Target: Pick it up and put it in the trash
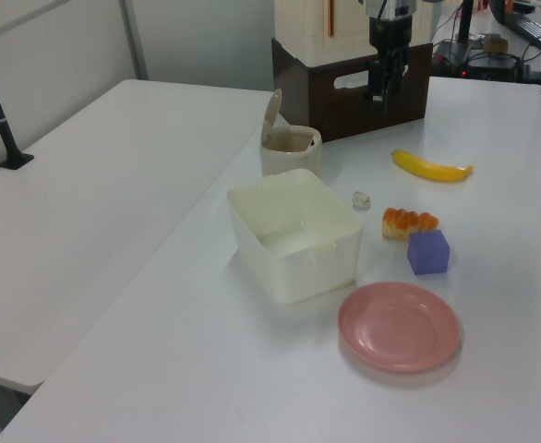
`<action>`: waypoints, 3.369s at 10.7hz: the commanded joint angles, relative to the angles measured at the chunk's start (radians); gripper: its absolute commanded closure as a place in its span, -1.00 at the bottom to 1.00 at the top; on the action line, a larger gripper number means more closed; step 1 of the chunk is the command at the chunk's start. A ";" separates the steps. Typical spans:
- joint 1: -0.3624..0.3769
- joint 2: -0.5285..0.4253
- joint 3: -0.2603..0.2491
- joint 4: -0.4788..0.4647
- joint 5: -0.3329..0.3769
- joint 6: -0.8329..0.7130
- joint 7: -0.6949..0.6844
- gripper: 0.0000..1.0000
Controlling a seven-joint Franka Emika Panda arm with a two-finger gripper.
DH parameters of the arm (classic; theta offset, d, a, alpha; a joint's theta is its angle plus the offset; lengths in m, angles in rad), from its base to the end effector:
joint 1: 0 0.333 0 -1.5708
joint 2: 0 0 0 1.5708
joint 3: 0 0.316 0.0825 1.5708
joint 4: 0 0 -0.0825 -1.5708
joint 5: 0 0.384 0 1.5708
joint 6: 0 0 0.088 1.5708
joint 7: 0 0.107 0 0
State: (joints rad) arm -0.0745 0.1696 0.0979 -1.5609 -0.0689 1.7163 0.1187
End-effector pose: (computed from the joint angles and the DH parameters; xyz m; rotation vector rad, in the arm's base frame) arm 0.6133 0.0036 0.5433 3.0863 -0.1330 -0.0149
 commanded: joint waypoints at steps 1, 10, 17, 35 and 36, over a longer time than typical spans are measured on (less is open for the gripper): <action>0.006 -0.022 -0.009 -0.025 0.018 -0.003 -0.011 -1.00; 0.001 -0.032 -0.029 -0.024 0.020 0.052 -0.024 -1.00; 0.007 -0.025 -0.029 -0.027 0.018 0.052 -0.037 -1.00; 0.048 0.180 -0.061 -0.073 -0.068 0.220 -0.143 -0.85; 0.065 0.208 -0.061 -0.076 -0.069 0.233 -0.143 -0.80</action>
State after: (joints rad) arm -0.0408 0.3379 0.0466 -1.6281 -0.1215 1.9173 0.0032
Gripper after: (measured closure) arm 0.044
